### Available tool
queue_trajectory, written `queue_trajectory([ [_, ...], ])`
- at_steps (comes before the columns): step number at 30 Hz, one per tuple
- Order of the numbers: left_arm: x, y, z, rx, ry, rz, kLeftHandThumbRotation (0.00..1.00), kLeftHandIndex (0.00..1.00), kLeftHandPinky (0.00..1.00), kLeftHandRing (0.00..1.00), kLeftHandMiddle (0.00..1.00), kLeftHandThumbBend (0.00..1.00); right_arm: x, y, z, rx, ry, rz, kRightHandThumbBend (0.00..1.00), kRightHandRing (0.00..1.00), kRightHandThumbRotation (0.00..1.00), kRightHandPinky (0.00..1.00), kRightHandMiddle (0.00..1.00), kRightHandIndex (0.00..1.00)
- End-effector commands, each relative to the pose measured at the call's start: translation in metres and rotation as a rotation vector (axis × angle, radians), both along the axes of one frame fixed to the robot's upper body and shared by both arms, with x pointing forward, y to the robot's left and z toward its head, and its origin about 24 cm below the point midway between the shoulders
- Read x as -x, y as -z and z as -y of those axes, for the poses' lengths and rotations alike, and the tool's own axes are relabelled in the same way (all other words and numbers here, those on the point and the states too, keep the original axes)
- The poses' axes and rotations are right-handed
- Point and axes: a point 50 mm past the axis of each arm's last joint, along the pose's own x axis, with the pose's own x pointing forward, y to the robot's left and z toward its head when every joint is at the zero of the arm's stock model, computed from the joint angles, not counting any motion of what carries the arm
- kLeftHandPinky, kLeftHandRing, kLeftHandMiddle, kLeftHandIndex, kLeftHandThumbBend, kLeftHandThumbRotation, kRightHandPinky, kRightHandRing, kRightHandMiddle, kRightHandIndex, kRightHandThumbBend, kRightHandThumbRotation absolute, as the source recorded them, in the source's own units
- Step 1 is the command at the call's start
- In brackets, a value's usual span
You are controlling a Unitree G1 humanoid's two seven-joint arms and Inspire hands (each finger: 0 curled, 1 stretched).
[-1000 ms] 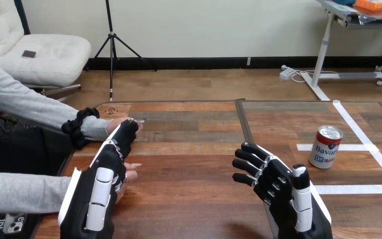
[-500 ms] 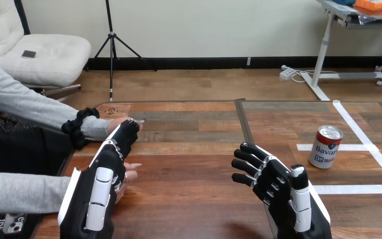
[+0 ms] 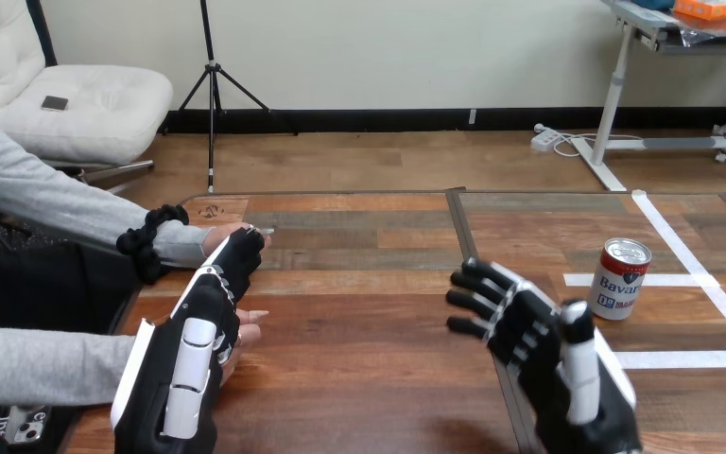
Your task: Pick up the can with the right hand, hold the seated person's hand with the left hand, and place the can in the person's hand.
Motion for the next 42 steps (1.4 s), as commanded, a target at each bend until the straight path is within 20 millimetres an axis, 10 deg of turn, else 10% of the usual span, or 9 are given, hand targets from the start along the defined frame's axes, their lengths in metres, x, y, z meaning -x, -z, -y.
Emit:
queue_trajectory([
  [1,-0.007,-0.011,0.007,0.019,0.012,0.060,1.00,0.90,0.99,0.96,0.93,0.61,-0.032,-0.029,0.012,0.024,0.018,0.119,0.93,0.82,1.00,0.76,0.83,0.81],
  [42,-0.011,-0.011,0.006,0.022,0.015,0.080,1.00,0.88,0.96,0.94,0.91,0.59,-0.107,-0.097,0.068,0.096,0.183,0.259,0.86,0.85,1.00,0.77,0.84,0.83],
])
